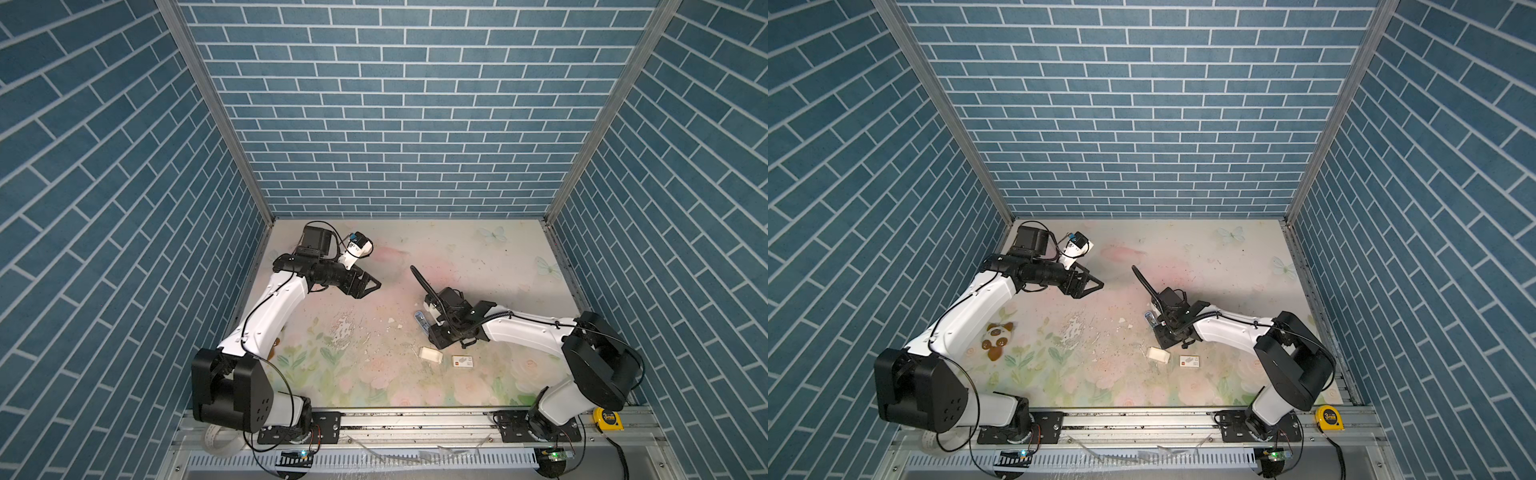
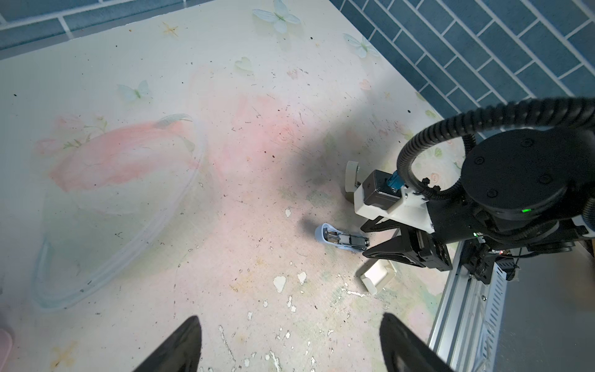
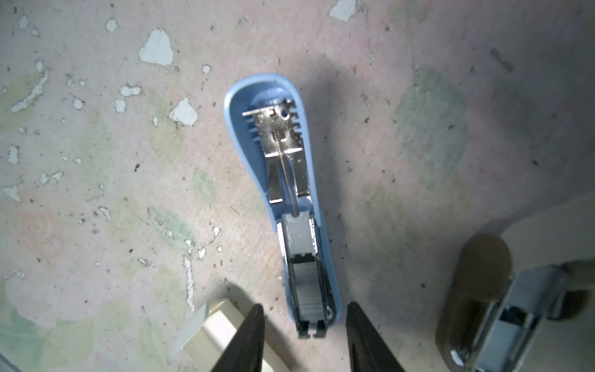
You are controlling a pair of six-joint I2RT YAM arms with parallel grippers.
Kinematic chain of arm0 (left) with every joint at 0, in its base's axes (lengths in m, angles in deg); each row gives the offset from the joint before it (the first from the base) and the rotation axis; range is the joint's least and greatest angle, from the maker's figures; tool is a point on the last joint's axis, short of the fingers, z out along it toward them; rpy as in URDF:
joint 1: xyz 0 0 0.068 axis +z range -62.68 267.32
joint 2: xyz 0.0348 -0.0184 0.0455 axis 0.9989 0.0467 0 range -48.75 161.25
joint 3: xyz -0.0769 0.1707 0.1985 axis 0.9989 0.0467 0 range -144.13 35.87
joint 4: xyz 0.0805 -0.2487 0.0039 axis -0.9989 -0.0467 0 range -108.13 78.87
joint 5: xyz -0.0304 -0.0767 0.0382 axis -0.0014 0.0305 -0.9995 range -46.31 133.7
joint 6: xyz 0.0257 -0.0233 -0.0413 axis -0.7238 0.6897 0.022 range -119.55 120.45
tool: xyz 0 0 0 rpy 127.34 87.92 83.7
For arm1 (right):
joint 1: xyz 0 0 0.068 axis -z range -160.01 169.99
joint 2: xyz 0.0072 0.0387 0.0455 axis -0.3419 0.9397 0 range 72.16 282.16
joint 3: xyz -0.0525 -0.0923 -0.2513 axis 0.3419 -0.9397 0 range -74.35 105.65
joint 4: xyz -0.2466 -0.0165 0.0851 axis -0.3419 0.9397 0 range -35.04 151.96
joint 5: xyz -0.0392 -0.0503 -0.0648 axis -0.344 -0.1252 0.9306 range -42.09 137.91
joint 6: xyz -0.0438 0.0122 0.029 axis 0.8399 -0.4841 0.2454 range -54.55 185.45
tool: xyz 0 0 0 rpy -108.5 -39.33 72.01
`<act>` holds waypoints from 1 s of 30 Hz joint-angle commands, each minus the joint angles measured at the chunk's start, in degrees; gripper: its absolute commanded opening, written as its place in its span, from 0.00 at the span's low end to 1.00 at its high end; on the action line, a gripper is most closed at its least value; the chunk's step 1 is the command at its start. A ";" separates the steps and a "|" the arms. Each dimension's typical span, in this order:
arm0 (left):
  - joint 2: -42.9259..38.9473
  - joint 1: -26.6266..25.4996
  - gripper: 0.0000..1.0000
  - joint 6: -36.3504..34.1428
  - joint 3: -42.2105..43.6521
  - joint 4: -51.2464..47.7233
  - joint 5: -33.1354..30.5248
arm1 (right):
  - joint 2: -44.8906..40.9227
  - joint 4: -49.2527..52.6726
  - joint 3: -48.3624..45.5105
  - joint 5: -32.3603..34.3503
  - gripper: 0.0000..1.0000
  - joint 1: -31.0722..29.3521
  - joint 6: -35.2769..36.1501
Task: Load the staples into the stapler
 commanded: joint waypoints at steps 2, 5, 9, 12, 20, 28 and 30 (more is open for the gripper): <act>-1.23 0.41 0.88 -0.79 0.21 -0.07 0.81 | 1.63 -0.53 0.18 1.40 0.43 0.05 2.83; -1.41 0.41 0.88 -0.96 0.48 0.01 0.81 | 2.56 -0.80 0.58 1.11 0.43 0.07 3.11; -1.80 0.41 0.88 -1.29 0.82 -0.06 0.81 | 3.47 -1.31 0.99 0.34 0.42 0.03 3.44; -1.89 0.41 0.88 -1.44 0.92 0.15 0.73 | 4.65 -0.94 1.43 0.56 0.42 0.04 3.93; -1.74 0.82 0.88 -1.95 0.74 -0.26 1.01 | 6.81 -1.27 1.88 0.54 0.33 -0.02 5.88; -1.97 6.43 0.87 -2.28 0.14 -1.65 3.94 | 8.40 -2.25 2.86 -0.43 0.27 -0.71 7.99; -2.01 8.12 0.87 -2.41 -0.13 -1.96 4.70 | 9.56 -2.02 4.01 -1.64 0.26 -1.21 9.01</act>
